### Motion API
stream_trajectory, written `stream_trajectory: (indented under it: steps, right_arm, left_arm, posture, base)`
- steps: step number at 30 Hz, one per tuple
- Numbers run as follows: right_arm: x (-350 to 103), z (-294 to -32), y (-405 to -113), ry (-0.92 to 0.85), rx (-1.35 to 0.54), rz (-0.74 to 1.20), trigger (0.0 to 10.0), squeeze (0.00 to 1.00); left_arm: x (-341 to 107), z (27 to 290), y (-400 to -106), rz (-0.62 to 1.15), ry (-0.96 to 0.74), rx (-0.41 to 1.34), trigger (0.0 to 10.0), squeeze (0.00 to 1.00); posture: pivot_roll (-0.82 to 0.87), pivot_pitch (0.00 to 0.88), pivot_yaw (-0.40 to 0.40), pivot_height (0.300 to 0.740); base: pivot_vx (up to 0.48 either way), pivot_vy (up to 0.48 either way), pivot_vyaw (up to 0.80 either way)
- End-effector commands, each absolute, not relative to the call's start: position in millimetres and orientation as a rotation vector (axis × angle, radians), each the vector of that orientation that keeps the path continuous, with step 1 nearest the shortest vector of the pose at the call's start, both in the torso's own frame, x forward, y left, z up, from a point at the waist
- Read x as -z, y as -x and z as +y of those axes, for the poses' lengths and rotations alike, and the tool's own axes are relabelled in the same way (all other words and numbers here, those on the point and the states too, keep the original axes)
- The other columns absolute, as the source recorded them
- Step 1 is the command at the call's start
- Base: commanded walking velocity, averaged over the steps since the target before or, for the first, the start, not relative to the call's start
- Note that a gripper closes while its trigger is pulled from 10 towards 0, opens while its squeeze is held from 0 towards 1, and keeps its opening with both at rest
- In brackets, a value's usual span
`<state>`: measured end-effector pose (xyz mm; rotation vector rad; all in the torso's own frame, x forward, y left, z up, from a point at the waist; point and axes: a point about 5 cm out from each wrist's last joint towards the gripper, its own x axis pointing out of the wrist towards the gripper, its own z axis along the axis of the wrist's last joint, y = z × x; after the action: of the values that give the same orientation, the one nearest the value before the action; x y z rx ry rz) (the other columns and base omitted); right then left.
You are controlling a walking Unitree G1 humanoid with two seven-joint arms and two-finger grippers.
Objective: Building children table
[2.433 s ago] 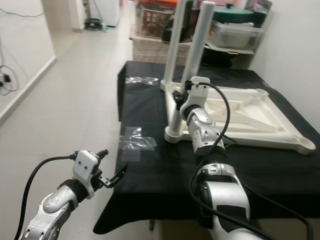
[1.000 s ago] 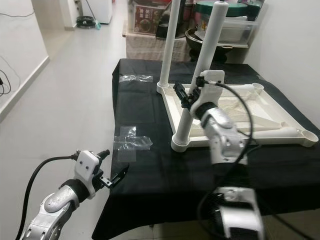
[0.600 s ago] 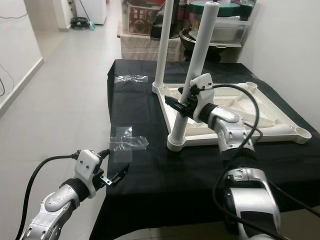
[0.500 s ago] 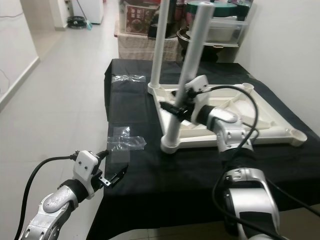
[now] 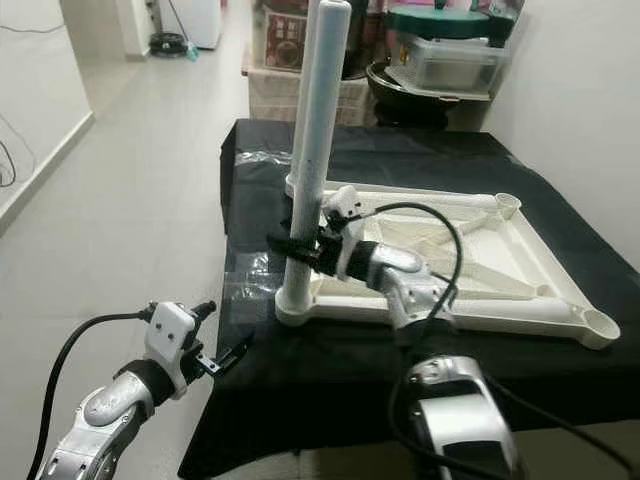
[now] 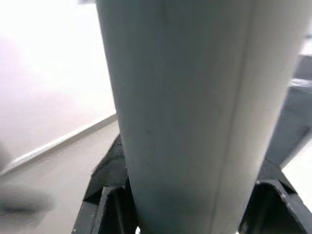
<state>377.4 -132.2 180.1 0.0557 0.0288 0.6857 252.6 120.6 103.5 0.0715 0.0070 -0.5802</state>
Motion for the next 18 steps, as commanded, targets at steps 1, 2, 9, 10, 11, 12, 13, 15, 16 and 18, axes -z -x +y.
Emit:
stream_trajectory:
  steps: [1,2,9,10,11,12,13,15,16,18]
  right_arm:
    - [-151.3,-173.4,-379.0,-0.128,-0.176,0.181,0.0,0.0]
    - [-151.3,-173.4,-379.0,-0.128,-0.176,0.181,0.0,0.0]
    - [-105.0,-208.4,-313.9,-0.103,0.496,0.406,7.1,0.0]
    - [-105.0,-208.4,-313.9,-0.103,0.496,0.406,7.1,0.0]
    - [-111.9,-203.7,-310.9,-0.095,0.483,0.376,10.0,0.0]
    - [-121.2,-198.8,-314.2,-0.094,0.444,0.33,10.0,0.0]
    - [-121.2,-198.8,-314.2,-0.094,0.444,0.33,10.0,0.0]
    - [-148.0,-190.7,-329.8,-0.153,0.346,0.165,10.0,1.0]
    - [-148.0,-190.7,-329.8,-0.153,0.346,0.165,10.0,1.0]
    - [-159.6,-188.2,-337.8,-0.184,0.303,0.106,10.0,1.0]
  left_arm:
    - [-102.7,119.1,-250.1,0.012,-0.058,0.591,10.0,0.0]
    - [-102.7,119.1,-250.1,0.012,-0.058,0.591,10.0,0.0]
    - [-102.8,116.6,-250.6,0.012,-0.053,0.599,10.0,0.0]
    - [-102.8,116.6,-250.6,0.012,-0.053,0.599,10.0,0.0]
    - [-102.5,116.4,-250.6,0.012,-0.054,0.604,10.0,0.0]
    - [-102.2,116.5,-250.7,0.013,-0.055,0.606,10.0,0.0]
    - [-102.2,116.5,-250.7,0.013,-0.055,0.606,10.0,0.0]
    - [-103.0,116.3,-251.9,0.01,-0.054,0.606,10.0,0.0]
    - [-103.0,116.3,-251.9,0.01,-0.054,0.606,10.0,0.0]
    - [-103.3,115.9,-252.5,0.008,-0.054,0.605,10.0,0.0]
  posture:
    - [0.07,0.0,-0.11,0.74]
    - [0.07,0.0,-0.11,0.74]
    - [0.06,0.0,-0.096,0.74]
    - [0.06,0.0,-0.096,0.74]
    - [0.05,0.0,-0.096,0.74]
    - [0.05,0.0,-0.095,0.74]
    - [0.05,0.0,-0.095,0.74]
    - [0.05,0.0,-0.098,0.74]
    - [0.05,0.0,-0.098,0.74]
    - [0.06,0.0,-0.101,0.74]
  base:
    - [0.0,0.0,0.0]
    - [0.0,0.0,0.0]
    - [0.0,0.0,0.0]
    - [0.0,0.0,0.0]
    - [0.0,0.0,0.0]
    - [0.0,0.0,0.0]
    - [0.0,0.0,0.0]
    - [0.0,0.0,0.0]
    - [0.0,0.0,0.0]
    - [0.0,0.0,0.0]
